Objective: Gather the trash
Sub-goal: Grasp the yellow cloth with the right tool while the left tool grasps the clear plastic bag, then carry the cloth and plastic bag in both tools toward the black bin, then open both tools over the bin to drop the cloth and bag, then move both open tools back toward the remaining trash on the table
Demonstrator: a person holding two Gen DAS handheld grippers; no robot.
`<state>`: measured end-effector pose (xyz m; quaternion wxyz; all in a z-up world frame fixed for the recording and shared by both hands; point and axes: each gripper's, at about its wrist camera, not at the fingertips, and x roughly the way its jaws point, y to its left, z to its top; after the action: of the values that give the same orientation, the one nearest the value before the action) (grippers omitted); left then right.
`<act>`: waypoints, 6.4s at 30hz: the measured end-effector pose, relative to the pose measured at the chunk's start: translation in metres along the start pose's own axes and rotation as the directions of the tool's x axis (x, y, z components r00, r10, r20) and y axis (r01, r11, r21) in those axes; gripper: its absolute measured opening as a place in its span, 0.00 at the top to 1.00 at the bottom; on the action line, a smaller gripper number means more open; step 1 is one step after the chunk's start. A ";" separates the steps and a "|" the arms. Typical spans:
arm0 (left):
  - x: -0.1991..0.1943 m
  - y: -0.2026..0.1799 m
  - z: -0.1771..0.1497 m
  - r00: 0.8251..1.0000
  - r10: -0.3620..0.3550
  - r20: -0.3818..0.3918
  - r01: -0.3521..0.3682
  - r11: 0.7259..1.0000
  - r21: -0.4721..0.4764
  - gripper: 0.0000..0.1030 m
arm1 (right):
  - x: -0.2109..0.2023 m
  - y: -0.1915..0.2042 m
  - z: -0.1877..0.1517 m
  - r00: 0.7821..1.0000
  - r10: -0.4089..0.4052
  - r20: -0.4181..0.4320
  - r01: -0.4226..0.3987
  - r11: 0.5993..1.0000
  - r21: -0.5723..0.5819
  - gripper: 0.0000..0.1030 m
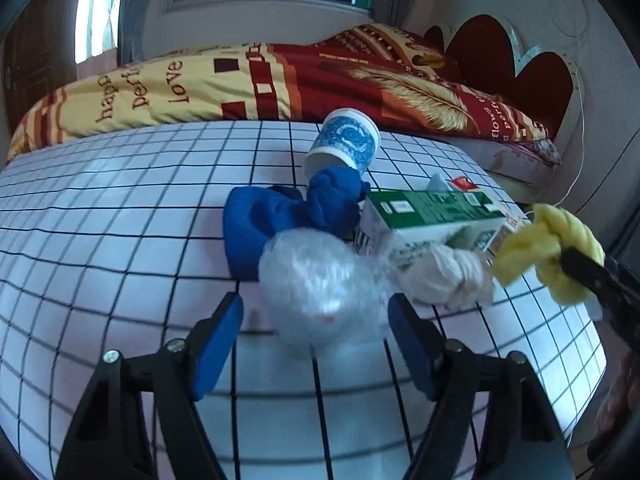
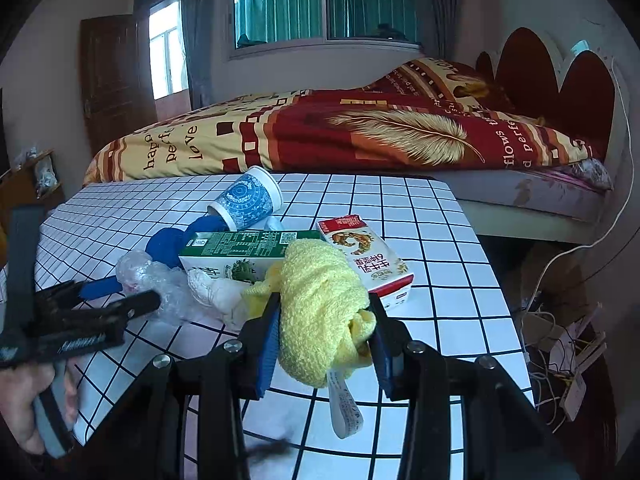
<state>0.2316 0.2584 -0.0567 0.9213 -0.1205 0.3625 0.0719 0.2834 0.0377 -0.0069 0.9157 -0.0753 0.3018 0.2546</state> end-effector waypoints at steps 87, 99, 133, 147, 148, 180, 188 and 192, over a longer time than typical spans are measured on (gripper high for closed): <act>-0.126 -0.274 -0.132 0.948 -0.311 -0.064 0.309 0.861 0.405 0.58 | -0.238 -0.180 -0.179 0.967 -0.252 -0.023 0.251 0.941 0.229 0.59; -0.102 -0.316 -0.161 0.922 -0.347 -0.172 0.387 0.814 0.434 0.58 | -0.247 -0.213 -0.224 0.957 -0.273 -0.098 0.290 0.917 0.272 0.59; 0.012 -0.342 -0.237 0.874 -0.167 -0.456 0.371 0.834 0.408 0.00 | -0.146 -0.270 -0.356 0.812 -0.259 -0.522 0.387 0.909 0.152 0.00; -0.012 -0.338 -0.224 0.913 -0.176 -0.369 0.341 0.826 0.450 0.00 | -0.160 -0.255 -0.326 0.845 -0.276 -0.458 0.396 0.898 0.190 0.00; -0.015 -0.337 -0.222 0.914 -0.177 -0.365 0.340 0.826 0.450 0.00 | -0.161 -0.253 -0.324 0.848 -0.275 -0.453 0.394 0.899 0.192 0.00; -0.089 -0.265 -0.165 0.967 -0.199 -0.158 0.246 0.888 0.388 0.00 | -0.197 -0.196 -0.246 0.949 -0.253 -0.189 0.289 0.937 0.194 0.00; -0.111 -0.212 -0.136 0.978 -0.201 -0.064 0.211 0.935 0.287 0.01 | -0.193 -0.157 -0.207 0.962 -0.243 -0.125 0.257 0.960 0.110 0.00; -0.121 -0.185 -0.122 0.985 -0.170 -0.011 0.168 0.954 0.249 0.01 | -0.196 -0.137 -0.182 0.973 -0.226 -0.047 0.229 0.968 0.097 0.00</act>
<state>0.1052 0.0417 -0.0287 0.9338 -0.0341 0.3523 -0.0526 0.1248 -0.2153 -0.0398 0.9360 -0.0671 0.3200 0.1307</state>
